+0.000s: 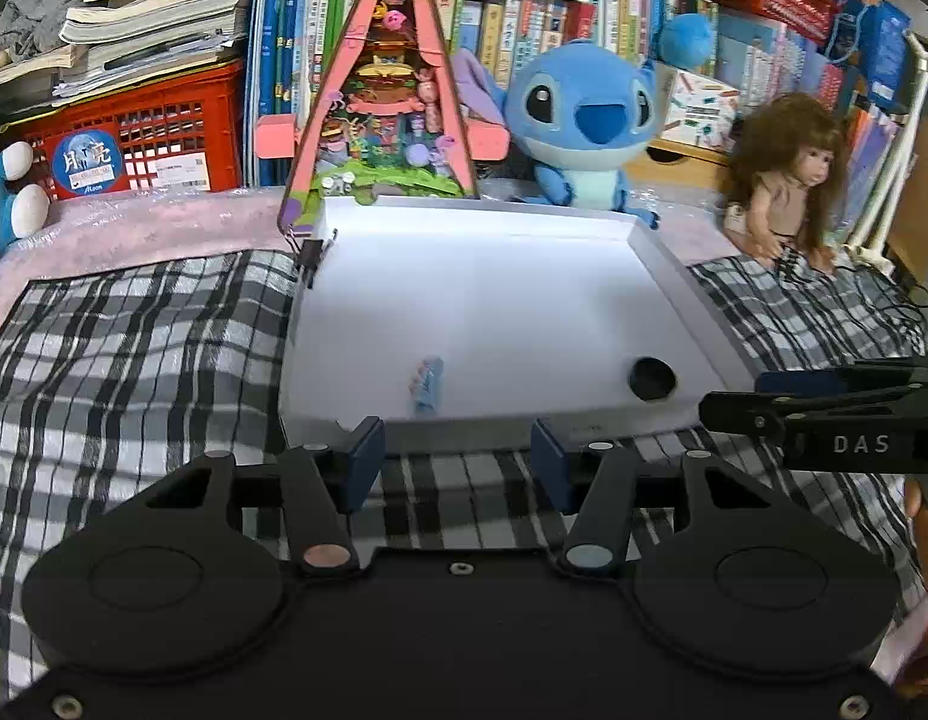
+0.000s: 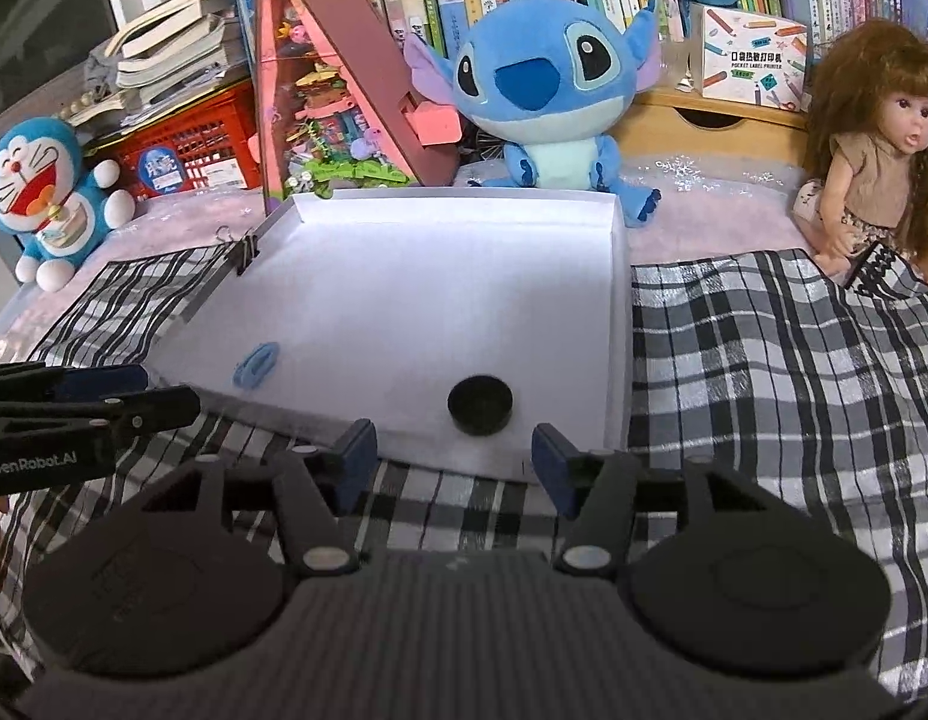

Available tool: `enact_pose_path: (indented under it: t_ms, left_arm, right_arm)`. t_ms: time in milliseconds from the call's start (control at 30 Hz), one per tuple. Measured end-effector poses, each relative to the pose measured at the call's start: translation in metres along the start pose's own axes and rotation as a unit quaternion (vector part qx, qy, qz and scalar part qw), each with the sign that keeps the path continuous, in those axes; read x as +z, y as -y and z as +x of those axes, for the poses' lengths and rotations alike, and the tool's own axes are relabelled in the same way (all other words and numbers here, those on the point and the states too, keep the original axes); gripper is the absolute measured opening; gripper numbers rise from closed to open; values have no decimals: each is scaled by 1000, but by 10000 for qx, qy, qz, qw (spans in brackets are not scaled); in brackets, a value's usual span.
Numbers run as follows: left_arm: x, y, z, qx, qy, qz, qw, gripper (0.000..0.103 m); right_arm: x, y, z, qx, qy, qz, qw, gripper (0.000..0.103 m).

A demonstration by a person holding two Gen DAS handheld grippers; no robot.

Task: Organize rigid objects
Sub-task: 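Open the left tool to drop the clip while the right tool releases the cap, then close the left tool on the brown ball while the right tool grasps a red carrot piece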

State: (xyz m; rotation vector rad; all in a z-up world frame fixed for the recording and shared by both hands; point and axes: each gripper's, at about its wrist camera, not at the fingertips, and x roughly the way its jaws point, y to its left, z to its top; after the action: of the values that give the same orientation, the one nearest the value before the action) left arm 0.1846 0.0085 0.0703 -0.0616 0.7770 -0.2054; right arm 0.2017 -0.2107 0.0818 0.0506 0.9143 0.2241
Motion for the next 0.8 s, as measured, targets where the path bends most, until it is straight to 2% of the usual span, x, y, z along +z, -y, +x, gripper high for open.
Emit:
enact_pose_path:
  t_ms: [233,433,800]
  left_arm:
    - [-23,10,-19,-186,45,123,9997,53]
    - [-46,10,-30,-348,-31,31,9994,53]
    - [-80,6,-46,-344,-128,42,9993,54]
  right_arm:
    - [-22,-7,-19,49,81,-245,9997,73]
    - [-39,-14,-33,84,121,-487,9987,74]
    - [-69,-21,-48,167,95,-701,9974,76]
